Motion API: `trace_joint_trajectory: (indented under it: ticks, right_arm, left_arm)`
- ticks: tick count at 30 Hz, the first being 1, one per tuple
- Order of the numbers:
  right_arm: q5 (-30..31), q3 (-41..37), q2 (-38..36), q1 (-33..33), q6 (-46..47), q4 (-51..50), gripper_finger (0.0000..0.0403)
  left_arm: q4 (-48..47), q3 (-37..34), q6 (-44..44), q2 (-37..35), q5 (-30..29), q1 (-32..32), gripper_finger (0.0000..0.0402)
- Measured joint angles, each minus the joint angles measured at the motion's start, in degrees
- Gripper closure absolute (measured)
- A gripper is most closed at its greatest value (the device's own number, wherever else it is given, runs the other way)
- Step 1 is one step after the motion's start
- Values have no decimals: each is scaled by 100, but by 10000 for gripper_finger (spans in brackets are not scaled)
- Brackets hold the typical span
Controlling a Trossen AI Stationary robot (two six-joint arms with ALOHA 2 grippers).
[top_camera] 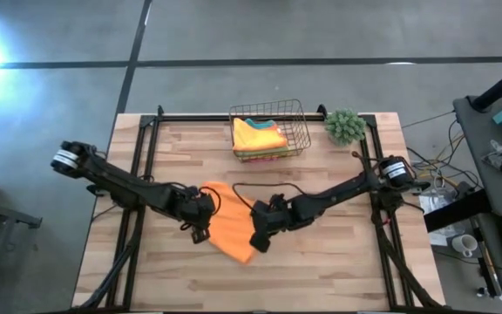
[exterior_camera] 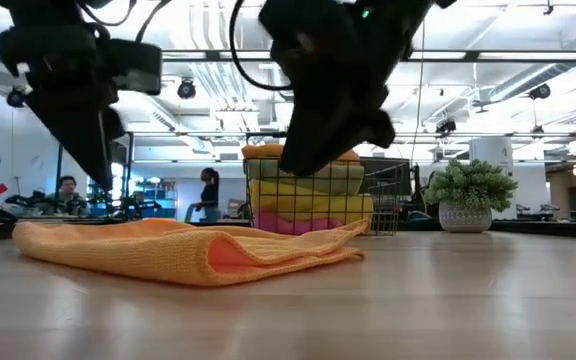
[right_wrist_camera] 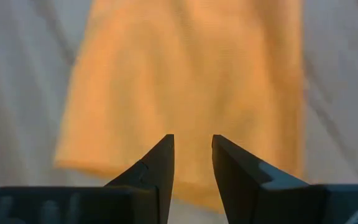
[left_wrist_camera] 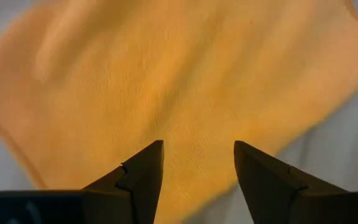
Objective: Fold microfiber towels
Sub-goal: Fold the orange microfiber cloth
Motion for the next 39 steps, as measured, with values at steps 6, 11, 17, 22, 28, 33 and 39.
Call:
trace_joint_trajectory:
  ticks: [6, 11, 17, 22, 28, 33, 39]
  right_arm:
    - [19, -32, 237, -473, -276, -82, 303]
    - [-26, -39, 386, -555, -373, -56, 303]
    - [-20, -57, 792, -573, -267, -66, 303]
    - [-279, -26, 969, -514, 96, 54, 303]
    - [-573, -26, 998, -184, 698, 197, 303]
    - [-691, 61, 993, 155, 1282, 148, 303]
    - [-798, 333, 1086, 490, 1593, 240, 303]
  left_arm:
    - [-210, -143, -1398, -43, 559, -126, 222]
    - [-310, -197, -1691, 240, 282, -244, 222]
    - [-432, -251, -1685, 746, 82, -216, 222]
    - [-434, -273, -1643, 1101, 22, -206, 222]
    - [-428, -304, -926, 1164, -409, -98, 222]
    - [-449, -310, 639, 1053, -527, 27, 222]
    - [-502, -318, 2037, 915, -1234, 171, 222]
